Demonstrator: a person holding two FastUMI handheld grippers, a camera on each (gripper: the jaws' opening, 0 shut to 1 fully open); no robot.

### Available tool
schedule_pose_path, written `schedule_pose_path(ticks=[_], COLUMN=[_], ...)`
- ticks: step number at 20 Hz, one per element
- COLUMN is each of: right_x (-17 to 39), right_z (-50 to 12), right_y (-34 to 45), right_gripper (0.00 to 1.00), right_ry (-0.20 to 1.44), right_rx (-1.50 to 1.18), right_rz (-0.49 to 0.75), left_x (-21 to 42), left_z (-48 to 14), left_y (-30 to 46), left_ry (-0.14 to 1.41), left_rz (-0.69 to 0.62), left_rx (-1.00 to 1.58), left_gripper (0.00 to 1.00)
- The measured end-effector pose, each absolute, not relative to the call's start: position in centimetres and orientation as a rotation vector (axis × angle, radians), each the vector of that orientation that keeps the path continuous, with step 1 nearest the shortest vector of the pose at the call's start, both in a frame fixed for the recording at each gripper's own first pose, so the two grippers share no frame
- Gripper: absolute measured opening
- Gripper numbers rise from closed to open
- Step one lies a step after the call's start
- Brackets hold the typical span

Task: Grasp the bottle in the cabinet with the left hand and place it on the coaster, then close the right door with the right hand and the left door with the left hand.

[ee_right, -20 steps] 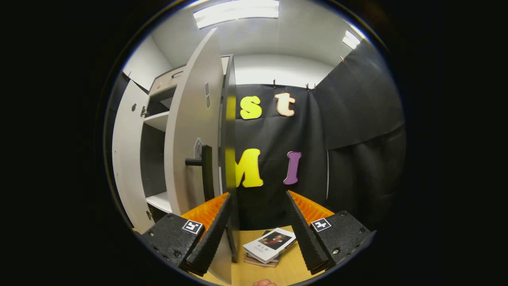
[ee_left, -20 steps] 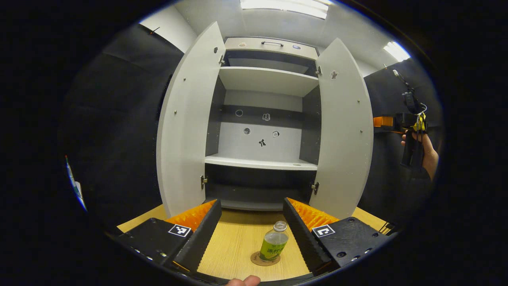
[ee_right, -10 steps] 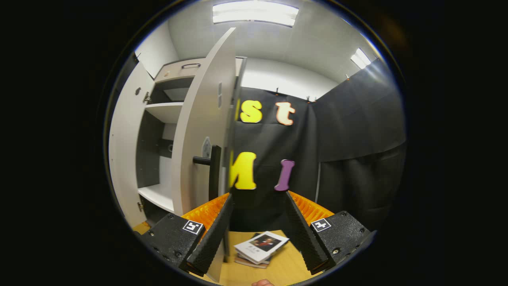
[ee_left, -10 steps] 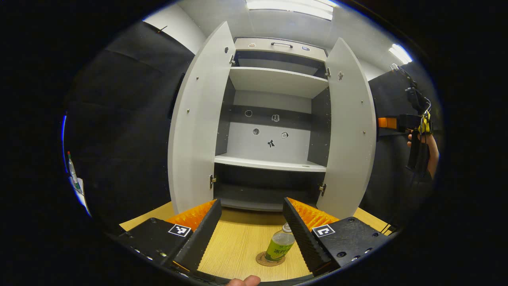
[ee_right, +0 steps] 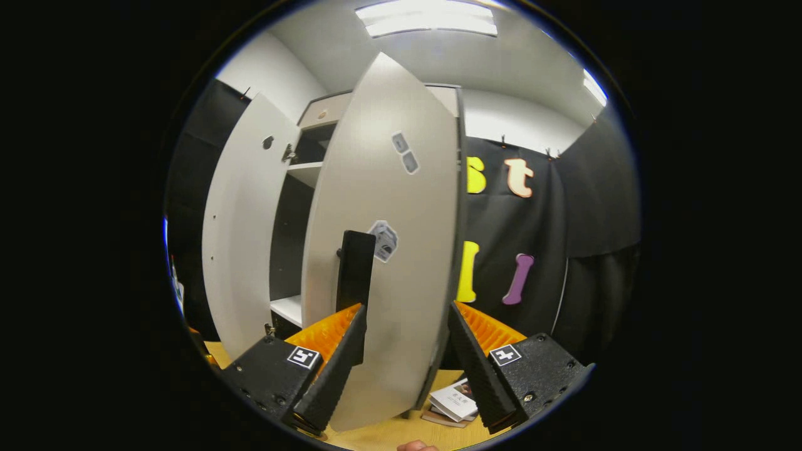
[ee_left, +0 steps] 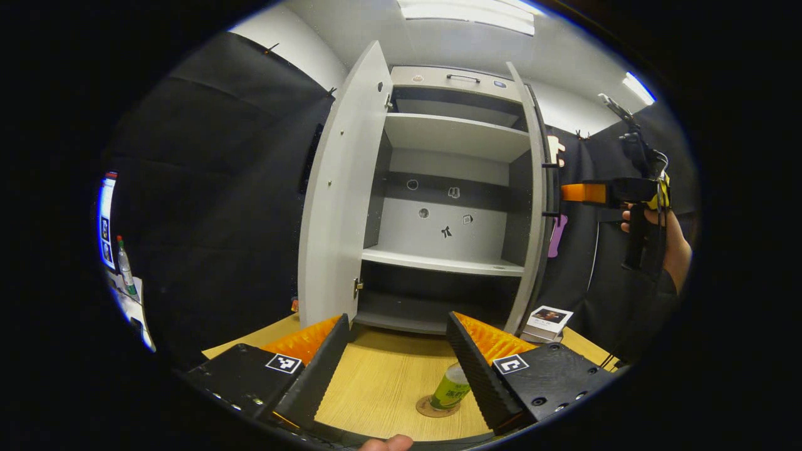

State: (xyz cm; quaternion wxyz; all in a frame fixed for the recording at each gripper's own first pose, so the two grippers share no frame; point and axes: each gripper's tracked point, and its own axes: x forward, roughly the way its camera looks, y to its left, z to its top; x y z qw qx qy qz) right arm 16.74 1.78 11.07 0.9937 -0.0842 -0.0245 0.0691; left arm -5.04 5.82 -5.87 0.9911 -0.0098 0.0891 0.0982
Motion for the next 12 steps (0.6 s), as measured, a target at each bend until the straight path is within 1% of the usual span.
schedule_pose_path(ticks=[2, 6, 9, 12], right_x=[16.3, 15.0, 12.9, 9.9], right_z=[11.6, 12.8, 13.0, 12.4], right_y=[2.6, 3.0, 2.6, 1.6], right_gripper=[0.83, 0.83, 0.83, 0.83], right_ry=[-0.068, -0.103, -0.103, -0.140], right_rx=[-0.190, -0.187, -0.143, -0.081], right_rz=[0.157, 0.169, 0.180, 0.169], left_x=[-5.3, -5.3, -5.2, -5.1], left_z=[-5.6, -5.4, -5.4, -5.3], left_y=[6.3, 6.4, 6.3, 6.1], left_ry=[0.177, 0.177, 0.173, 0.175], left_rz=[0.210, 0.213, 0.206, 0.197], left_rx=[-0.010, -0.011, -0.006, -0.009], left_gripper=[0.95, 0.95, 0.95, 0.95])
